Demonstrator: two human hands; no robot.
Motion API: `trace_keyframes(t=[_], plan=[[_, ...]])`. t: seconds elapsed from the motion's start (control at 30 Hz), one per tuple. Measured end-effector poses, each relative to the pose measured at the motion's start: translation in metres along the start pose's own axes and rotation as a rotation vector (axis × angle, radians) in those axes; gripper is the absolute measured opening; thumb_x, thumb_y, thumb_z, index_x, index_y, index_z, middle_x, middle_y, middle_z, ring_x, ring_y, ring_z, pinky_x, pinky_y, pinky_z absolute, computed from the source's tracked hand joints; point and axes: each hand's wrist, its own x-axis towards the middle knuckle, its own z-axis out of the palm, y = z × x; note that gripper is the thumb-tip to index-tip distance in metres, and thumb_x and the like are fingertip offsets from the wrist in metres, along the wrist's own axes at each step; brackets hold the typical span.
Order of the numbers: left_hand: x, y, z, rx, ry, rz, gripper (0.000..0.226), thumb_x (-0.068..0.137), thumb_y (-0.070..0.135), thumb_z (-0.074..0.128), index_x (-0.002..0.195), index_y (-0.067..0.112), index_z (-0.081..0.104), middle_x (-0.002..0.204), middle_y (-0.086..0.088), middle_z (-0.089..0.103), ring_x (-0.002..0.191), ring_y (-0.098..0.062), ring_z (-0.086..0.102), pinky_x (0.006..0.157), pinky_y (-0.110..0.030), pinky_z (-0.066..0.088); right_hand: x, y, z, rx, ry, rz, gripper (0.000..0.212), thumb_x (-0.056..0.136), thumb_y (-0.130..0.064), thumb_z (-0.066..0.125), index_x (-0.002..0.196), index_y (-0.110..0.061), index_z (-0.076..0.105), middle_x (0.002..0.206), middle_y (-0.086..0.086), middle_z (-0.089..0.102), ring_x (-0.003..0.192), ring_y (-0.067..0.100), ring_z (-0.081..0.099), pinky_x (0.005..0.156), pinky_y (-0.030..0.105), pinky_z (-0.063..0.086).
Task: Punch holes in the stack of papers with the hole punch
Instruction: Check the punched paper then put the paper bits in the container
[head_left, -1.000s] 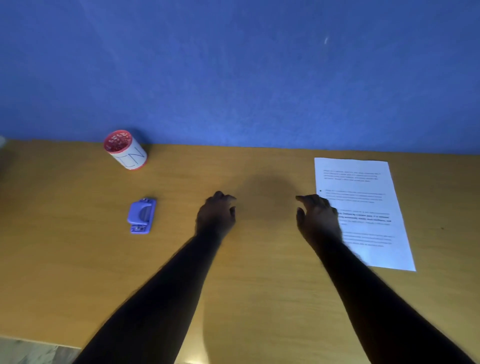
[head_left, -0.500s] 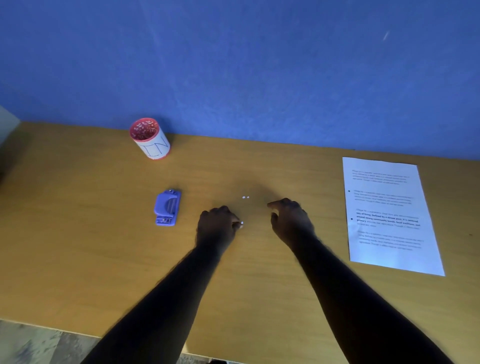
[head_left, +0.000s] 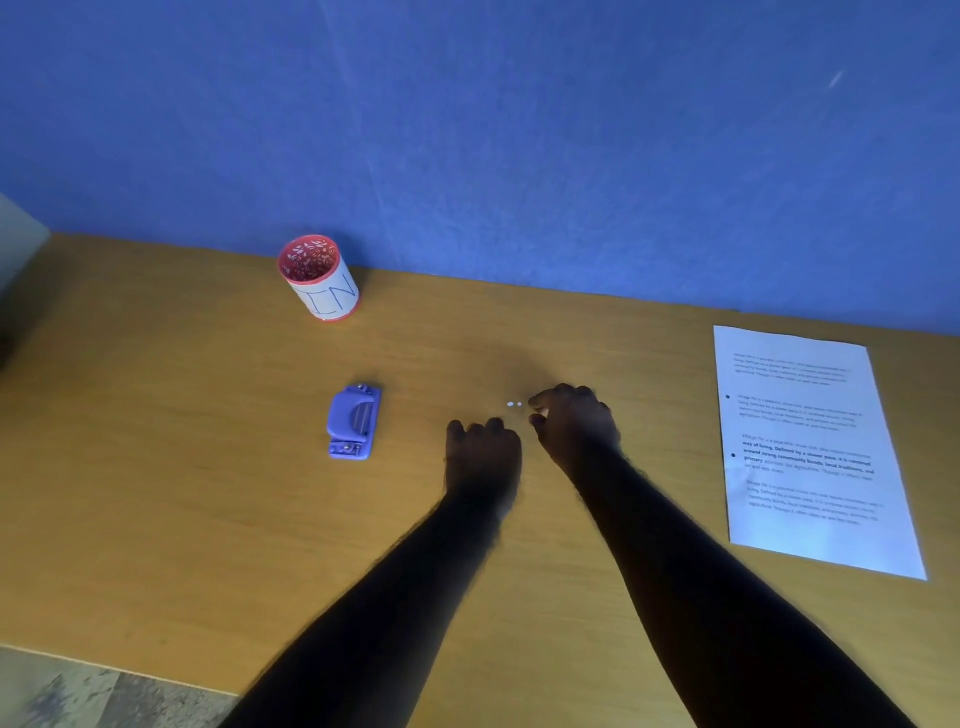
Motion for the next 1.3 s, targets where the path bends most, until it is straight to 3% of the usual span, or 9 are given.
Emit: trace_keyframes(t=[0.13, 0.2, 0.3, 0.43, 0.57, 0.73, 0.97, 1.23, 1.3], plan=[[0.003, -0.001, -0.001, -0.008, 0.029, 0.027, 0.010, 0.077, 0.008, 0.072, 0.083, 0.008, 0.064, 0.074, -0.007, 0.049, 0.064, -0.022, 0.040, 0.081, -0.043, 0.039, 0.014, -0.014, -0.002, -0.090, -0.053, 0.048, 0.023, 0.096, -0.030, 0.060, 0.114, -0.021, 0.071, 0.103, 0.005, 0.072, 0.090, 0.020, 0.066, 0.076, 0.037, 0.060], [0.004, 0.000, -0.001, 0.000, 0.039, 0.045, 0.010, 0.077, 0.009, 0.072, 0.083, 0.007, 0.065, 0.075, -0.008, 0.053, 0.064, -0.022, 0.040, 0.081, -0.043, 0.040, 0.018, -0.018, -0.001, -0.135, -0.070, 0.093, 0.023, 0.094, -0.034, 0.061, 0.106, -0.017, 0.072, 0.094, 0.004, 0.071, 0.079, 0.018, 0.065, 0.069, 0.034, 0.060], [0.006, 0.002, -0.002, 0.003, 0.048, 0.068, 0.009, 0.079, 0.010, 0.072, 0.084, 0.006, 0.065, 0.072, -0.007, 0.044, 0.064, -0.021, 0.041, 0.082, -0.044, 0.040, 0.023, -0.022, -0.001, -0.153, -0.067, 0.166, 0.029, 0.092, -0.042, 0.062, 0.096, -0.014, 0.070, 0.084, 0.005, 0.069, 0.069, 0.017, 0.062, 0.058, 0.030, 0.055], [0.009, 0.005, -0.004, -0.009, 0.045, 0.078, 0.009, 0.081, 0.010, 0.070, 0.088, 0.007, 0.065, 0.069, -0.005, 0.039, 0.066, -0.021, 0.042, 0.084, -0.045, 0.040, 0.030, -0.030, 0.000, -0.146, -0.080, 0.215, 0.026, 0.088, -0.038, 0.068, 0.091, -0.013, 0.069, 0.071, 0.004, 0.059, 0.060, 0.017, 0.057, 0.051, 0.028, 0.048], [0.011, 0.005, -0.005, -0.023, 0.046, 0.065, 0.013, 0.080, 0.010, 0.071, 0.092, 0.009, 0.067, 0.076, -0.007, 0.056, 0.067, -0.021, 0.043, 0.084, -0.043, 0.039, 0.038, -0.034, 0.000, -0.152, -0.081, 0.204, 0.015, 0.088, -0.029, 0.068, 0.093, -0.015, 0.070, 0.083, 0.005, 0.071, 0.067, 0.019, 0.059, 0.056, 0.029, 0.049], [0.009, 0.003, -0.001, -0.019, 0.040, 0.064, 0.016, 0.082, 0.013, 0.071, 0.095, 0.004, 0.068, 0.090, -0.011, 0.065, 0.076, -0.025, 0.057, 0.083, -0.043, 0.041, 0.045, -0.040, -0.005, -0.174, -0.073, 0.191, 0.022, 0.085, -0.032, 0.073, 0.096, -0.014, 0.069, 0.088, 0.003, 0.073, 0.066, 0.019, 0.055, 0.055, 0.030, 0.043], [0.011, 0.000, 0.006, -0.021, 0.068, 0.054, 0.021, 0.087, 0.015, 0.067, 0.106, 0.007, 0.068, 0.097, -0.012, 0.068, 0.084, -0.026, 0.064, 0.086, -0.045, 0.042, 0.048, -0.052, -0.010, -0.216, -0.094, 0.184, 0.017, 0.087, -0.027, 0.072, 0.090, -0.013, 0.064, 0.058, -0.001, 0.045, 0.047, 0.014, 0.042, 0.042, 0.025, 0.026], [0.011, -0.001, 0.012, -0.060, 0.102, 0.050, 0.019, 0.089, 0.017, 0.064, 0.105, 0.006, 0.067, 0.096, -0.011, 0.067, 0.083, -0.024, 0.063, 0.086, -0.044, 0.041, 0.054, -0.058, -0.012, -0.159, -0.105, 0.211, 0.019, 0.088, -0.024, 0.068, 0.080, -0.012, 0.055, 0.060, 0.000, 0.048, 0.050, 0.013, 0.044, 0.046, 0.027, 0.033], [0.011, -0.001, 0.013, -0.081, 0.115, 0.047, 0.020, 0.088, 0.016, 0.064, 0.105, 0.005, 0.066, 0.096, -0.012, 0.068, 0.082, -0.025, 0.063, 0.087, -0.044, 0.041, 0.053, -0.059, -0.009, -0.160, -0.102, 0.223, 0.029, 0.088, -0.025, 0.068, 0.072, -0.012, 0.049, 0.059, 0.000, 0.048, 0.049, 0.013, 0.044, 0.043, 0.026, 0.031]])
